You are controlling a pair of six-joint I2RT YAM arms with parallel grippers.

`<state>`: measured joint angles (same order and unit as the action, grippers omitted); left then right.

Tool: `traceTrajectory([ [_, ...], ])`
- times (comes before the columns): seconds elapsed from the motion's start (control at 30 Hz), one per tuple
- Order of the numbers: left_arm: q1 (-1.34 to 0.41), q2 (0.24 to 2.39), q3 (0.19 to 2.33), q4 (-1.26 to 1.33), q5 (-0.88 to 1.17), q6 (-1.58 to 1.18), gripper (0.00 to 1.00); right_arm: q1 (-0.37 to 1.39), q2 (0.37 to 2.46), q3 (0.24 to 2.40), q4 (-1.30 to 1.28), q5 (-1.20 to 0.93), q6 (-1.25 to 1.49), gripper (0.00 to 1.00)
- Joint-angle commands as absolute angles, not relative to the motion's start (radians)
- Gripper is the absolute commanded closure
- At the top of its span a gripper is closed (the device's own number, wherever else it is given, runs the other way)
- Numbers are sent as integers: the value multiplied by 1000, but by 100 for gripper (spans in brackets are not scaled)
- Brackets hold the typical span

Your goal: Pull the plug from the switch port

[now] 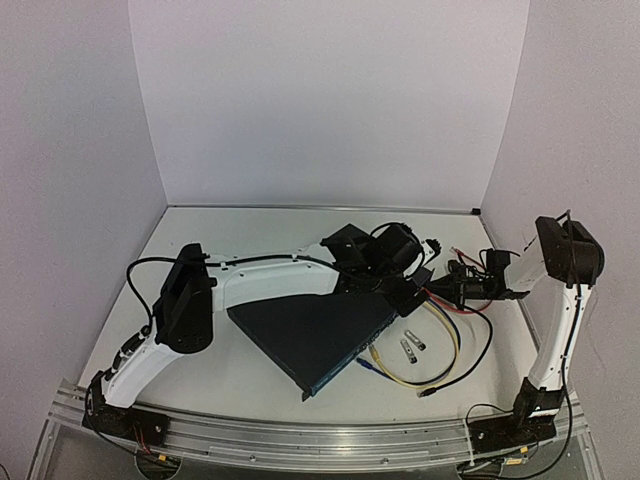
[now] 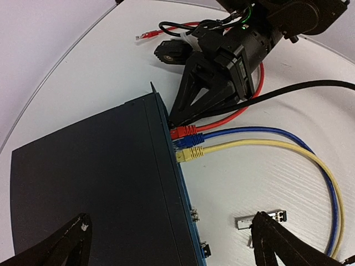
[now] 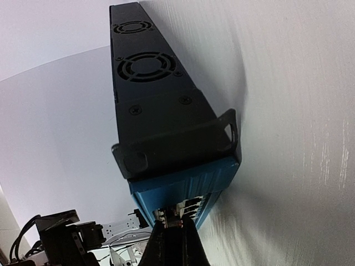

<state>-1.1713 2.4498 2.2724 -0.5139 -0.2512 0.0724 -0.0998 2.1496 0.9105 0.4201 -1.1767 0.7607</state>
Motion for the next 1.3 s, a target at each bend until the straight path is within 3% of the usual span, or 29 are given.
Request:
traceTrajectory([
  [0.0,-1118,2478,2336,-520,-153,46,0,-97,2240,876,379,-1103,825,100],
  [0.33,-1123,2623,2394,-474,-235,60,0,-72,2247,872,421,-1101,850,100],
  [0.97,-1042,2663,2335,-429,-332,-59,1,87,2299,908,424,-1089,865,100],
  [1.27,-1014,2677,2292,-454,-386,-61,16,66,2278,879,423,-1070,871,100],
])
